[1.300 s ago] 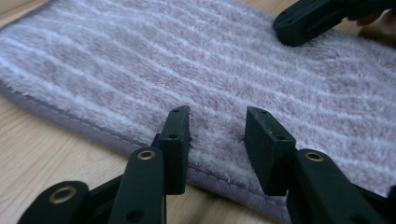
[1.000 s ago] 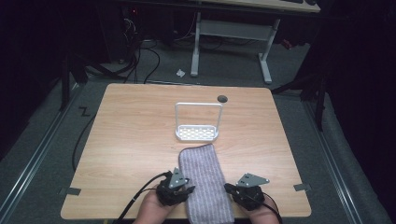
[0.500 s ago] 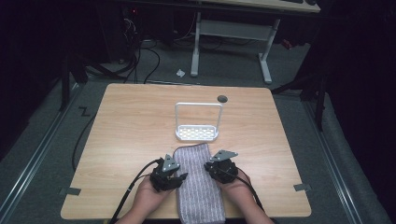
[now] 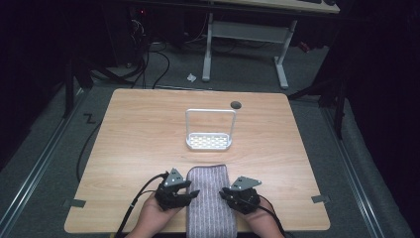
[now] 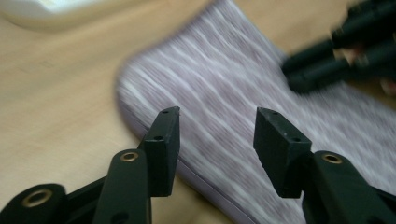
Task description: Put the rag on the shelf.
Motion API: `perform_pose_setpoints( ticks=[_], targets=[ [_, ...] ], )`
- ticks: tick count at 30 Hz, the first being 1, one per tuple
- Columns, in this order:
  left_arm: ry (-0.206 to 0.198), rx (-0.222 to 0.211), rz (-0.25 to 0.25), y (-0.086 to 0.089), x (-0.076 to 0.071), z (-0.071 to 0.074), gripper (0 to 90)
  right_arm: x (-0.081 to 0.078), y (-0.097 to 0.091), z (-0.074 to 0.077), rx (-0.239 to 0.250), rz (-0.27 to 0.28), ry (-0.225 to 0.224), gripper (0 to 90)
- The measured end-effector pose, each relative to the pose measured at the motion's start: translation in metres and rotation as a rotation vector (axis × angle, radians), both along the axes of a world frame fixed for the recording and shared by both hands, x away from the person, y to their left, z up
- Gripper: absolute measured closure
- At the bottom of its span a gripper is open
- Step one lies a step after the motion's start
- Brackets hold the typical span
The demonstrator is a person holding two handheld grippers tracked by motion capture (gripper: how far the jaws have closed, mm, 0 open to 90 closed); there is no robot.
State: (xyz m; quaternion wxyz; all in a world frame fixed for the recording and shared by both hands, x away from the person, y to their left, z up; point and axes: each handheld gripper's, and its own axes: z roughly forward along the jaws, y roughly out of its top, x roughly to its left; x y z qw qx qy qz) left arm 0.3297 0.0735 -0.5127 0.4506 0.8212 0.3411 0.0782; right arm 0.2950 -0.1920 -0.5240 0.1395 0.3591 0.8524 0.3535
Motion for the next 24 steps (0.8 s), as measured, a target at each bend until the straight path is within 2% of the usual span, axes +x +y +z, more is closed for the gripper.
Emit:
perform_pose_setpoints(
  ticks=[1,3,6,9,10,12,19,20,24],
  targets=[
    [-0.021,-0.03,0.021,0.003,0.01,0.001,44.9,0.001,-0.001,0.0,0.008,0.002,0.002,76.3],
    [0.003,-0.05,0.059,0.003,0.021,0.001,40.9,0.001,-0.001,0.001,0.021,0.0,0.0,74.1],
    [0.014,-0.031,0.115,0.001,0.033,0.001,40.9,0.001,-0.003,0.004,0.045,-0.008,-0.017,73.4],
    [0.03,-0.021,0.13,-0.002,0.038,-0.002,41.6,0.001,-0.004,0.006,0.051,-0.014,-0.028,73.3],
    [0.049,-0.013,0.138,-0.007,0.041,-0.004,42.1,0.001,-0.005,0.007,0.05,-0.019,-0.038,73.3],
    [0.056,0.014,0.152,-0.01,0.041,-0.007,43.5,0.001,-0.005,0.007,0.051,-0.025,-0.04,73.3],
    [0.083,0.031,0.135,-0.017,0.036,-0.016,50.3,0.002,-0.01,0.007,0.057,-0.04,-0.041,73.2],
    [0.068,0.038,0.137,-0.02,0.034,-0.019,55.8,0.003,-0.011,0.007,0.062,-0.043,-0.042,72.9],
    [0.058,0.021,0.146,-0.025,0.032,-0.021,63.9,0.001,-0.013,0.008,0.062,-0.053,-0.049,72.0]
  ],
)
